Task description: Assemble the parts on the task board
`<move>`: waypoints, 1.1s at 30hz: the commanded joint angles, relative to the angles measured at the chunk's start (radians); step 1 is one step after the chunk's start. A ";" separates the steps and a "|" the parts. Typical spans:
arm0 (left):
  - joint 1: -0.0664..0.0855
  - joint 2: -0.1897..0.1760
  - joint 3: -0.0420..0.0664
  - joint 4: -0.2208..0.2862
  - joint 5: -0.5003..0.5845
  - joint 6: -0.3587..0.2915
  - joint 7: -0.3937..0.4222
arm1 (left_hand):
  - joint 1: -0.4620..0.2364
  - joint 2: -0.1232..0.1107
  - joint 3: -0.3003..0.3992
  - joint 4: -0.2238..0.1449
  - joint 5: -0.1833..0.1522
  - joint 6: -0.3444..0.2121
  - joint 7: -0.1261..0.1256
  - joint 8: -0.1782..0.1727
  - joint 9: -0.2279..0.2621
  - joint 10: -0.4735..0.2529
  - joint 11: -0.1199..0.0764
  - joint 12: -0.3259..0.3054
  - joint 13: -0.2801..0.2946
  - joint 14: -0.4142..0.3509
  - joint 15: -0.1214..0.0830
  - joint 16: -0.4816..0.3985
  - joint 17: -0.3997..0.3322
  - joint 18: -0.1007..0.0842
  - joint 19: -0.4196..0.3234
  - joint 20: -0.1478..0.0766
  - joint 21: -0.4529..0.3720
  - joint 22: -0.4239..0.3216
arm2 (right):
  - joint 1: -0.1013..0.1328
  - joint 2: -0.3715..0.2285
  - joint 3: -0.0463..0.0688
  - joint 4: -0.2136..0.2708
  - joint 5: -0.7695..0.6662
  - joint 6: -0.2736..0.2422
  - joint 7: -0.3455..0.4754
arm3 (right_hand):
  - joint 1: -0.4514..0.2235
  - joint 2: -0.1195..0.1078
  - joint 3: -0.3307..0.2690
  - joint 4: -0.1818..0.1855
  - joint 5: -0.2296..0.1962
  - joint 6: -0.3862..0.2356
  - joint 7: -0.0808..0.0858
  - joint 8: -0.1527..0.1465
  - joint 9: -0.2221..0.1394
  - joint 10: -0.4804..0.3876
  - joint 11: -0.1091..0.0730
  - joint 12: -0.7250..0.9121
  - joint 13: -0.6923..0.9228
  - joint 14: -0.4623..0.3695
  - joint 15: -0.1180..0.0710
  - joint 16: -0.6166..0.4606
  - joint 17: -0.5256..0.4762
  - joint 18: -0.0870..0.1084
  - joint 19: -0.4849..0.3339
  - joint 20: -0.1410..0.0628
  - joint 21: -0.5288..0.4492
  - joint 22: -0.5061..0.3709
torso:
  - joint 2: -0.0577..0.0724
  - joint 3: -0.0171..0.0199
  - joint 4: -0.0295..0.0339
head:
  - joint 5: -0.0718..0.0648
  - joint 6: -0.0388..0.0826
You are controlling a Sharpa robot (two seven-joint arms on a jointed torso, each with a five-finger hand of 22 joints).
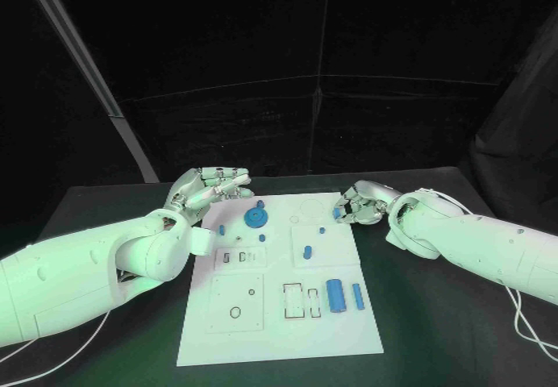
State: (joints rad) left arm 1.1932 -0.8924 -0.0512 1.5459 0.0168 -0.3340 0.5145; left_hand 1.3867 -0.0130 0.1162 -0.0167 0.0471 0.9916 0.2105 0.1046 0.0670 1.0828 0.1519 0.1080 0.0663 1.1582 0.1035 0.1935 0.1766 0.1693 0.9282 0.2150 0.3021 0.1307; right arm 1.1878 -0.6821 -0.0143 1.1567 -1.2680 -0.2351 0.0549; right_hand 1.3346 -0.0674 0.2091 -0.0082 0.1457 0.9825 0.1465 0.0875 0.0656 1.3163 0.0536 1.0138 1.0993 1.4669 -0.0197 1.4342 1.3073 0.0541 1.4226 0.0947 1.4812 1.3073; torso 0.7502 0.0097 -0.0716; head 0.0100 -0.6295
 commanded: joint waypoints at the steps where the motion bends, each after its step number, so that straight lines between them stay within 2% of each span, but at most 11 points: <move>1: 0.001 0.000 0.001 0.001 0.000 0.014 0.001 | -0.003 0.009 0.000 -0.008 0.001 0.004 0.002 -0.006 -0.001 0.004 0.002 -0.006 -0.001 0.002 0.000 -0.007 0.002 0.013 0.008 0.001 -0.005 -0.001 | 0.002 0.002 0.000 0.002 -0.002 -0.018 -0.005 | -0.008 -0.001 -0.002 0.005 0.001 -0.010 0.000 -0.007 -0.001 -0.008 0.001 -0.006 -0.004 0.056 0.000 -0.002 0.016 -0.002 -0.003 -0.003 -0.004 0.029 | 0.000 0.0004 0.0003 | 0.000 0.000; 15: 0.001 0.000 0.001 0.001 0.000 0.016 -0.002 | -0.004 0.009 0.000 -0.009 0.001 0.004 0.002 -0.007 -0.001 0.004 0.003 -0.008 -0.002 0.002 0.000 -0.008 0.002 0.013 0.008 0.002 -0.006 -0.001 | 0.002 0.006 0.000 0.003 0.003 -0.018 -0.002 | -0.011 -0.002 -0.002 0.005 0.003 -0.016 0.002 -0.009 0.001 -0.011 0.002 -0.010 -0.007 0.056 0.002 -0.002 0.016 -0.002 -0.002 -0.002 -0.004 0.030 | 0.000 0.0001 0.0002 | -0.001 -0.001; 19: 0.001 0.000 0.001 0.001 0.000 0.017 -0.002 | -0.004 0.009 0.000 -0.009 0.001 0.004 0.002 -0.007 -0.001 0.004 0.003 -0.008 -0.002 0.002 0.000 -0.008 0.002 0.013 0.008 0.002 -0.006 -0.001 | 0.002 0.007 0.000 0.003 0.003 -0.017 -0.001 | -0.010 0.006 0.004 0.004 0.004 0.001 -0.001 0.001 0.005 -0.004 0.000 0.000 0.001 0.056 0.000 -0.002 0.018 -0.002 -0.002 -0.002 -0.003 0.031 | 0.000 0.0002 0.0007 | -0.002 -0.002; 26: 0.001 0.000 0.001 0.001 0.000 0.017 -0.004 | -0.005 0.008 0.000 -0.010 0.001 0.003 0.003 -0.008 -0.001 0.003 0.003 -0.009 -0.002 0.002 0.000 -0.009 0.002 0.013 0.007 0.002 -0.006 -0.002 | 0.002 0.008 0.000 0.002 0.003 -0.014 0.004 | -0.002 0.039 0.032 0.000 -0.010 0.051 -0.013 0.024 0.011 0.010 -0.010 0.020 0.016 0.057 -0.007 0.001 0.023 -0.004 0.003 -0.007 -0.001 0.038 | 0.000 0.0005 0.0003 | -0.001 -0.003; 33: 0.001 -0.001 0.001 0.001 0.000 0.018 -0.005 | -0.005 0.008 0.000 -0.010 0.001 0.003 0.003 -0.008 -0.001 0.003 0.003 -0.009 -0.002 0.002 0.000 -0.009 0.002 0.013 0.007 0.002 -0.006 -0.002 | 0.002 0.010 0.000 0.005 0.009 -0.019 0.013 | 0.002 0.054 0.051 -0.004 -0.004 0.076 -0.021 0.031 0.011 0.018 -0.017 0.029 0.024 0.059 -0.013 0.004 0.029 -0.005 0.007 -0.012 0.002 0.045 | 0.000 0.0006 0.0004 | -0.002 -0.005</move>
State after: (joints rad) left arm 1.1930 -0.8928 -0.0512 1.5458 0.0170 -0.3290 0.5067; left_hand 1.3867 -0.0130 0.1161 -0.0222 0.0471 0.9915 0.2105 0.1002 0.0670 1.0828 0.1519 0.1034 0.0654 1.1581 0.1036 0.1887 0.1771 0.1693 0.9282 0.2150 0.3021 0.1300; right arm 1.1875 -0.6730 -0.0143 1.1585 -1.2655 -0.2434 0.0544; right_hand 1.3347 -0.0256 0.2552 -0.0130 0.1388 1.0506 0.1262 0.1131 0.0748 1.3297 0.0403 1.0401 1.1226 1.4658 -0.0262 1.4342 1.3078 0.0542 1.4299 0.0874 1.4812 1.3080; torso 0.7500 0.0101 -0.0712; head 0.0084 -0.6332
